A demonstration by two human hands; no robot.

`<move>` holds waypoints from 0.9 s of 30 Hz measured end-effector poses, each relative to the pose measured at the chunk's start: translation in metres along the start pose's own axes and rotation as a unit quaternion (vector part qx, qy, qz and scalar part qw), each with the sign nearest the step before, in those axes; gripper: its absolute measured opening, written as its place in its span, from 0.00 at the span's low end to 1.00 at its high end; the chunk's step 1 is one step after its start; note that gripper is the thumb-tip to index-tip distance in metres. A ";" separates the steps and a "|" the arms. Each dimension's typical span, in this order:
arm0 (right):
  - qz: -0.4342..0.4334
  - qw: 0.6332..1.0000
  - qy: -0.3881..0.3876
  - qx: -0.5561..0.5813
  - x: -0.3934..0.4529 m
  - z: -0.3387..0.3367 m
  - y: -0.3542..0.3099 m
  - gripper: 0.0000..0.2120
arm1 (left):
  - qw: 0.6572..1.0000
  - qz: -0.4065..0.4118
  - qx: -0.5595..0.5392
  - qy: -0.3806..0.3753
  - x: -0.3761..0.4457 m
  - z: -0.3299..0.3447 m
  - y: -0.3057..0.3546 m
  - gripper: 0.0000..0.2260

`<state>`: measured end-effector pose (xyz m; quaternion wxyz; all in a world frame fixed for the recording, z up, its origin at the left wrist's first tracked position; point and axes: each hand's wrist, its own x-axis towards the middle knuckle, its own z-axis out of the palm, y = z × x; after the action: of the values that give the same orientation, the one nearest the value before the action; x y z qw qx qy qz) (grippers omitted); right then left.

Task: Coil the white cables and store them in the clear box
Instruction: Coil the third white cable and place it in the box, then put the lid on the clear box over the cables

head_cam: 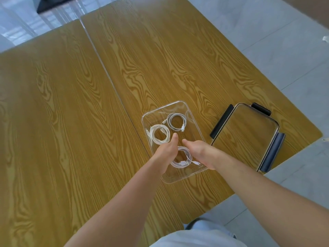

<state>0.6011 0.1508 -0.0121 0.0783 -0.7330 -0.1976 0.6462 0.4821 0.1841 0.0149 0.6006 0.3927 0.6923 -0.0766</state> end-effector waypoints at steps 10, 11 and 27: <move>-0.115 0.975 -0.030 0.187 -0.026 -0.028 0.011 0.24 | 0.987 0.065 -0.147 -0.026 -0.006 -0.024 -0.009 0.25; -0.127 0.970 -0.034 0.204 -0.031 -0.031 0.012 0.22 | 0.983 0.072 -0.166 -0.026 -0.009 -0.027 -0.009 0.23; -0.147 0.870 0.151 0.446 -0.060 -0.141 0.108 0.15 | 0.980 0.127 -0.142 -0.056 -0.017 -0.007 0.060 0.12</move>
<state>0.7543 0.0488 0.0244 0.5201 -0.6708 0.0203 0.5283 0.5145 0.2214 0.0539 0.6926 0.3832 0.6062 0.0772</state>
